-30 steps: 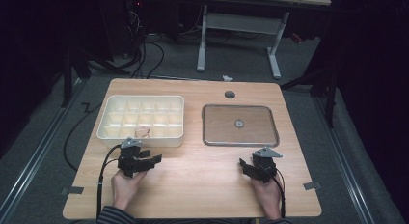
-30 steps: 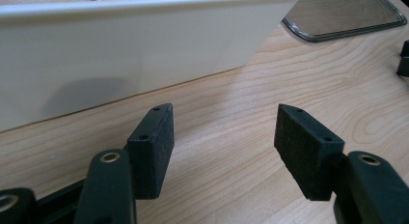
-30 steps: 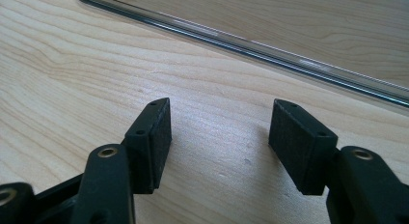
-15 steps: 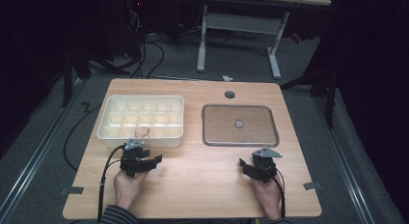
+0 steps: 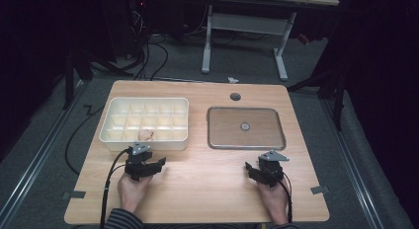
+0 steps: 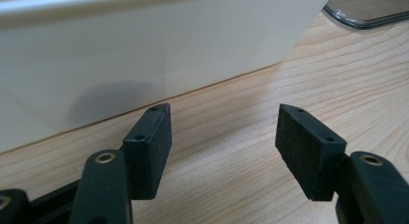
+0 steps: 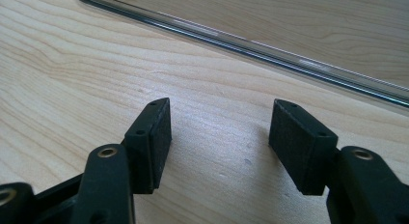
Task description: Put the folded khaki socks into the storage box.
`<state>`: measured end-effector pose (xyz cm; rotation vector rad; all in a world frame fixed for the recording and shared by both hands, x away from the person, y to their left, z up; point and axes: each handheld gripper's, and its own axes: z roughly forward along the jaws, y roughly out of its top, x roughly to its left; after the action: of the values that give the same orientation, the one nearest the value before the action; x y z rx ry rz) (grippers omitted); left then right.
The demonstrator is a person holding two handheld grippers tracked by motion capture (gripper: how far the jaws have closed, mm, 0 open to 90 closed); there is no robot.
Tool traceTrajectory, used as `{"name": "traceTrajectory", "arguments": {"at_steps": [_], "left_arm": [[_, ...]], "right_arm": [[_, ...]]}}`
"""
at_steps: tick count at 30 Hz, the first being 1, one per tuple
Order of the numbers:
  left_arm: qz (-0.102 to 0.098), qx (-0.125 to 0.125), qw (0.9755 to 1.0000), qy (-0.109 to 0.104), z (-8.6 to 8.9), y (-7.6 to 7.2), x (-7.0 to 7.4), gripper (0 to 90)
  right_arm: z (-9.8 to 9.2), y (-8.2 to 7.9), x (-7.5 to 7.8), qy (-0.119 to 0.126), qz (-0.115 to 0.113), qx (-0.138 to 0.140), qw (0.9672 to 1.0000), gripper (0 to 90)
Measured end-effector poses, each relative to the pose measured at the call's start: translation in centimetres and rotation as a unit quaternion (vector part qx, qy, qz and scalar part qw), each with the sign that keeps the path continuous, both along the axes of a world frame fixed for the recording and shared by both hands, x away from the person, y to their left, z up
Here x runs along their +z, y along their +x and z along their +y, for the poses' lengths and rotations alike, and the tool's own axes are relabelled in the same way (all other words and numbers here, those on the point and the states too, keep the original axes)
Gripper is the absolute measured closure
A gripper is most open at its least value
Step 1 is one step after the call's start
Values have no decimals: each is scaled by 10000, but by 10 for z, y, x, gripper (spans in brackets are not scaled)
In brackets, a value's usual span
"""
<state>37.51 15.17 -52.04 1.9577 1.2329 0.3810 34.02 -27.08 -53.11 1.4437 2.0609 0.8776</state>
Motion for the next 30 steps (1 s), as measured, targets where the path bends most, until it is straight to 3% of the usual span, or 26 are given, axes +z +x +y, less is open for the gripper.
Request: {"name": "traceTrajectory", "arguments": {"at_steps": [5, 11, 20, 26, 30], "left_arm": [[-18, 22, 9999, 111, -1, 1, -2, 384], [-47, 60, 9999, 94, -2, 1, -5, 385], [-57, 85, 9995, 314, -3, 4, -12, 385], [-187, 79, 9990, 393, -5, 2, -14, 378], [-306, 80, 9977, 600, -10, 0, -16, 356]], "right_arm": [[0, 0, 0, 1, -1, 1, 10000, 406], [0, 0, 0, 2, 1, 0, 10000, 406], [0, 0, 0, 1, 1, -1, 10000, 406], [0, 0, 0, -4, -3, 5, 10000, 406], [0, 0, 0, -1, 1, 2, 10000, 404]]}}
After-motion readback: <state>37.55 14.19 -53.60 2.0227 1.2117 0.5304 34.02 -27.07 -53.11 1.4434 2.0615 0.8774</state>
